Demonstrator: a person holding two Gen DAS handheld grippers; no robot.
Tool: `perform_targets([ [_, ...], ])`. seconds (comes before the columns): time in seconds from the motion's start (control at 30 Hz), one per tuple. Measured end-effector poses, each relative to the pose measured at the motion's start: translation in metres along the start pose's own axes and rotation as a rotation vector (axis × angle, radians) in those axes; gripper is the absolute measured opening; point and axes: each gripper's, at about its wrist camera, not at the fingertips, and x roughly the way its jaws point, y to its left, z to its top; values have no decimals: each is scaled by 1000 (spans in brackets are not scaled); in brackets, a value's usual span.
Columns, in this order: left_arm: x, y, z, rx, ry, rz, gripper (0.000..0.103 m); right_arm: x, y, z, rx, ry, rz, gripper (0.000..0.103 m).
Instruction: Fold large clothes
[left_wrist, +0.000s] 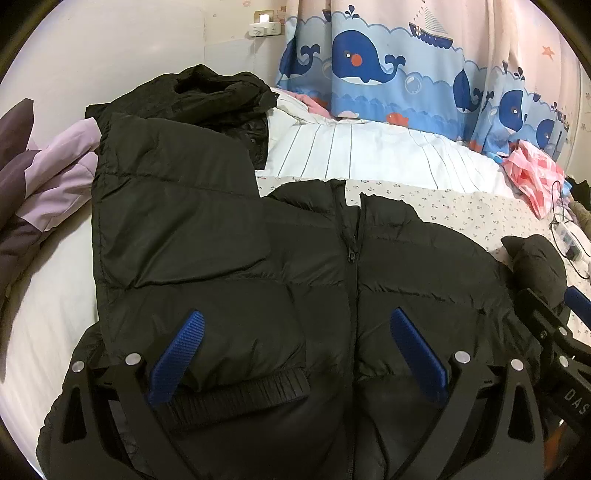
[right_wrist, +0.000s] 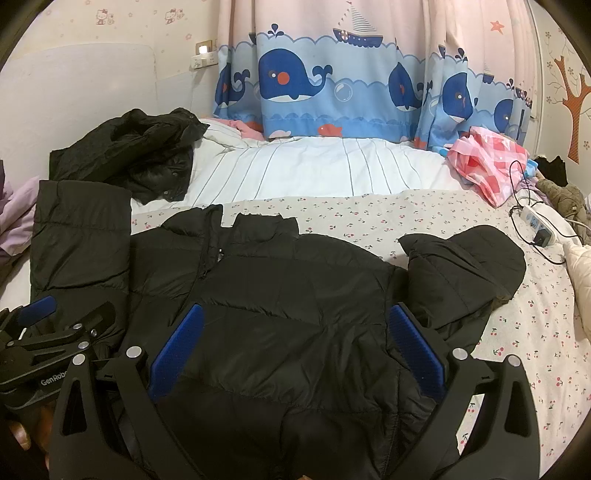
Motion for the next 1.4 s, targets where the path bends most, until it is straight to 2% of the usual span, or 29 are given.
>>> perform_targets([
  [1.4,2,-2,-1,0,6,5,97,1,2,-2,13,12,11,97],
])
